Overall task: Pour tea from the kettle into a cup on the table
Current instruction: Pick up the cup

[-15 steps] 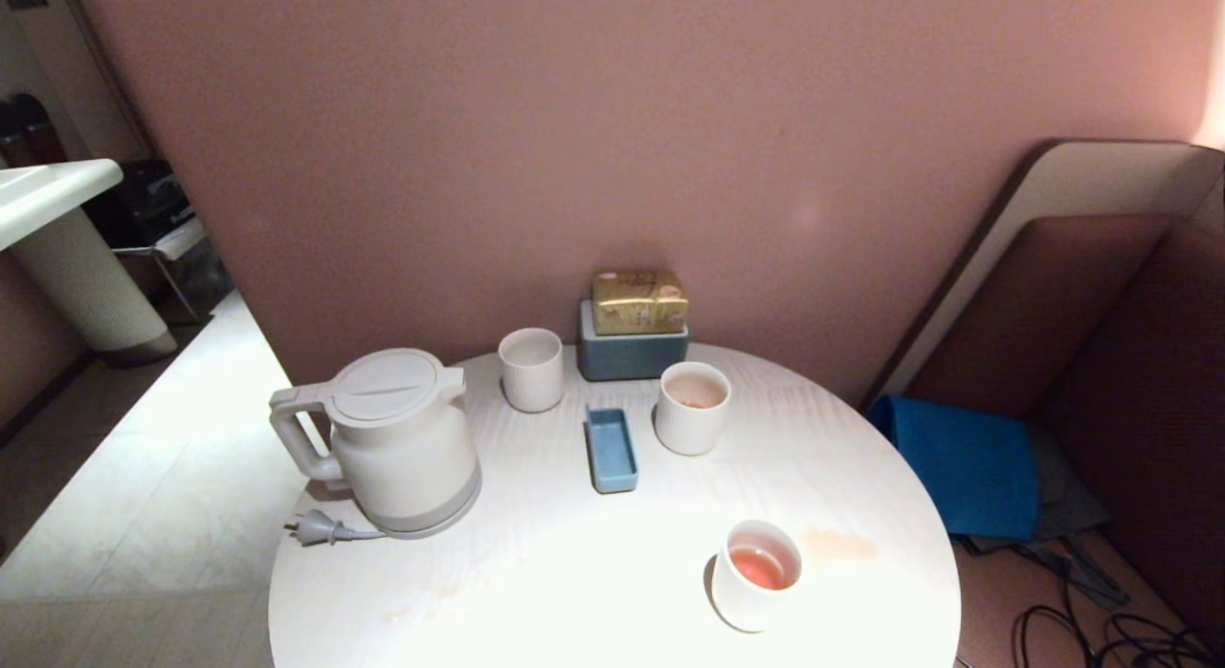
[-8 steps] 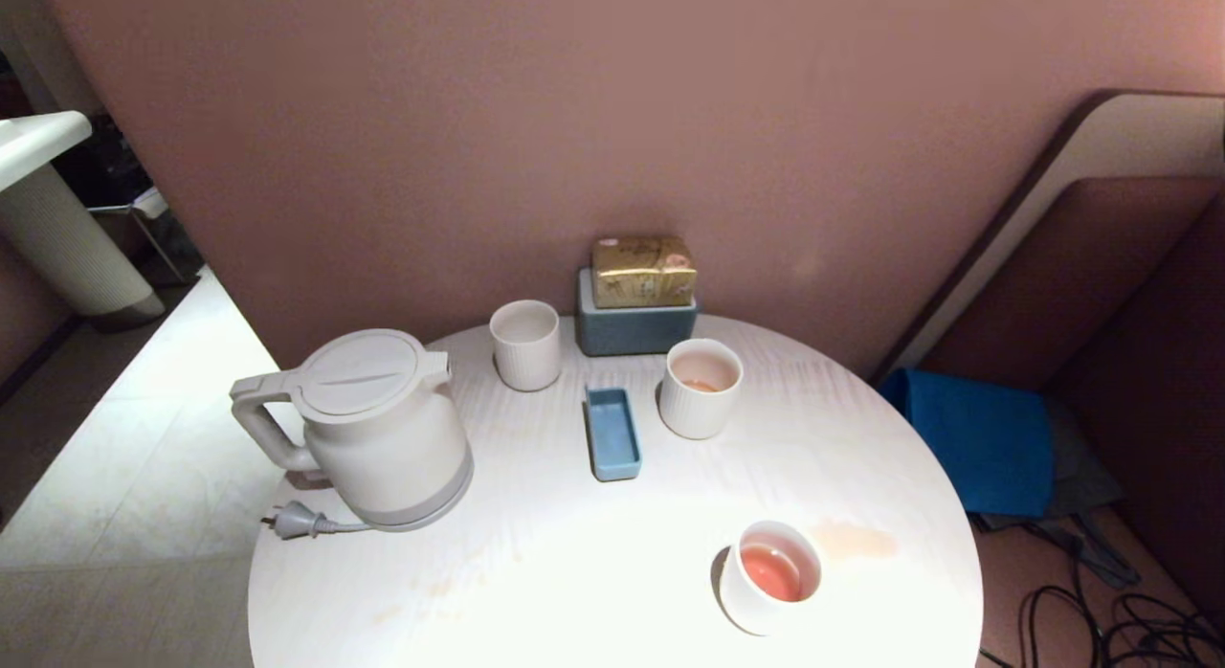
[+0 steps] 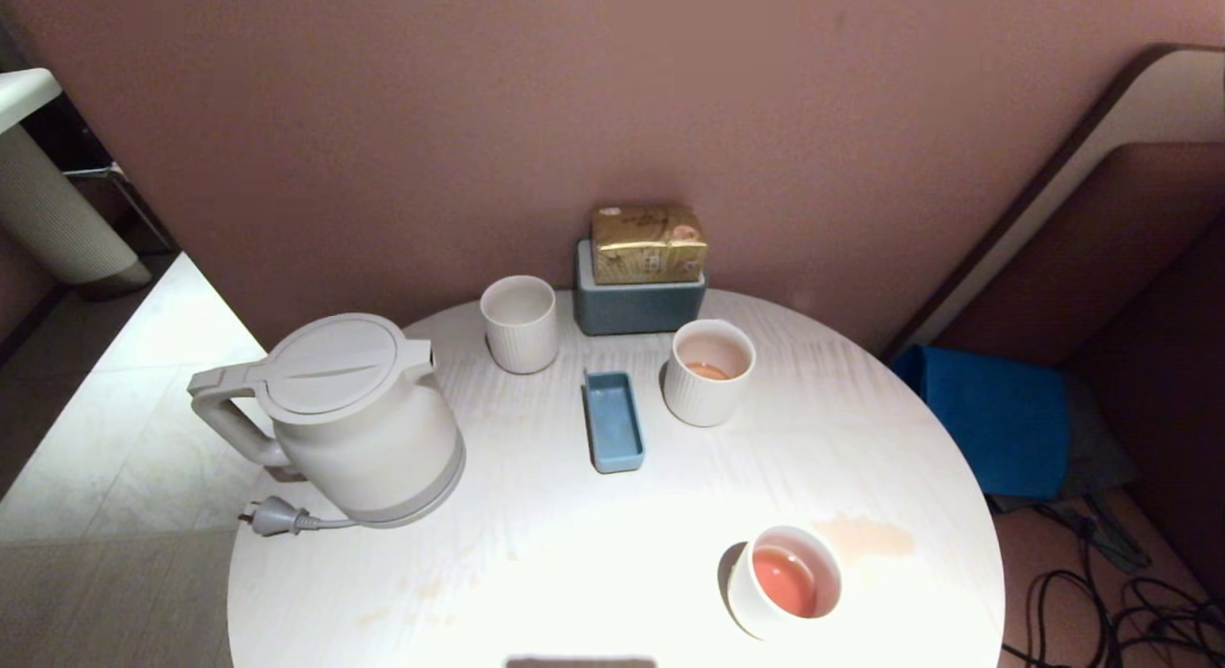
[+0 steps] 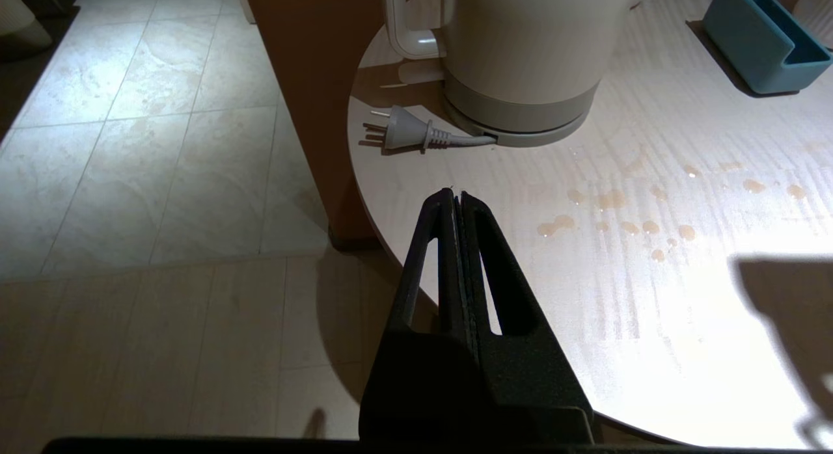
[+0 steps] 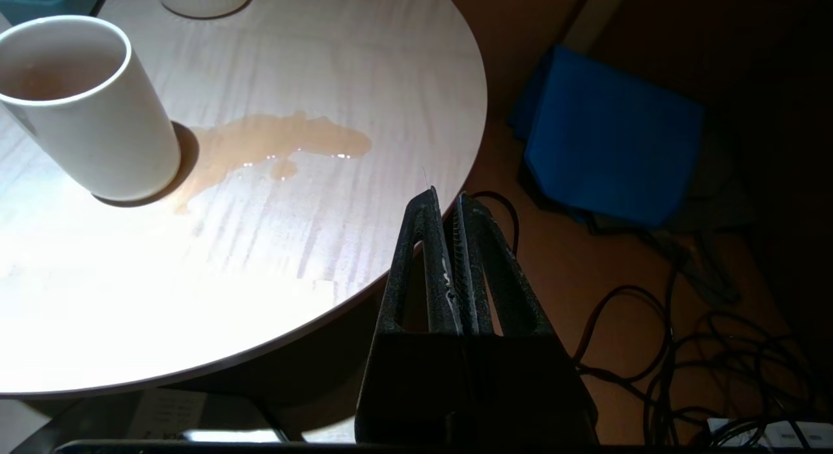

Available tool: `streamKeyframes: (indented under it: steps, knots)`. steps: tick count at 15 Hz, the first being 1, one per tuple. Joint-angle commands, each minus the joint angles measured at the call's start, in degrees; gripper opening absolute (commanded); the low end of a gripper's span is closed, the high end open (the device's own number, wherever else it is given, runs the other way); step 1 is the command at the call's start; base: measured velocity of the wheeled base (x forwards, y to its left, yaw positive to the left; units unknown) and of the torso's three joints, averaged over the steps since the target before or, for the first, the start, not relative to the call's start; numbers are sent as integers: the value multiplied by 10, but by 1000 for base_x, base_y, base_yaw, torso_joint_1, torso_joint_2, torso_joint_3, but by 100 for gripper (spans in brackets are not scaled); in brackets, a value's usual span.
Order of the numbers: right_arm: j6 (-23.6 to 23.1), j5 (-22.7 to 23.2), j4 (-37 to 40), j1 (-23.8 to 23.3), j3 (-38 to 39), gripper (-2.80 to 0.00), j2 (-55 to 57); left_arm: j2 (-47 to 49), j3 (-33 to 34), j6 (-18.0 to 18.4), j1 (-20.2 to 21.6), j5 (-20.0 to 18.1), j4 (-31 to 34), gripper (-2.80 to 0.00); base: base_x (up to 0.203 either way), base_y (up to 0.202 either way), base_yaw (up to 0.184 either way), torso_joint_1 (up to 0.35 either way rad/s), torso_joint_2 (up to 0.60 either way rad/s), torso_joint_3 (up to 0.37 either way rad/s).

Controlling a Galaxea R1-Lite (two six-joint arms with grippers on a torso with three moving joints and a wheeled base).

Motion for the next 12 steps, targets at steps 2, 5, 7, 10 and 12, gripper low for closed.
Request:
streamKeyframes:
  steps: [2, 5, 7, 10, 12]
  knots:
    - [-1, 0, 0, 0, 0, -280, 1, 0, 0, -1, 0, 0, 0, -280, 0, 0, 0, 0, 0, 0]
    - [-1, 0, 0, 0, 0, -280, 1, 0, 0, -1, 0, 0, 0, -280, 0, 0, 0, 0, 0, 0]
    - [0, 0, 0, 0, 0, -280, 1, 0, 0, -1, 0, 0, 0, -280, 0, 0, 0, 0, 0, 0]
    - [0, 0, 0, 0, 0, -280, 1, 0, 0, -1, 0, 0, 0, -280, 0, 0, 0, 0, 0, 0]
    - [0, 0, 0, 0, 0, -280, 1, 0, 0, -1, 0, 0, 0, -280, 0, 0, 0, 0, 0, 0]
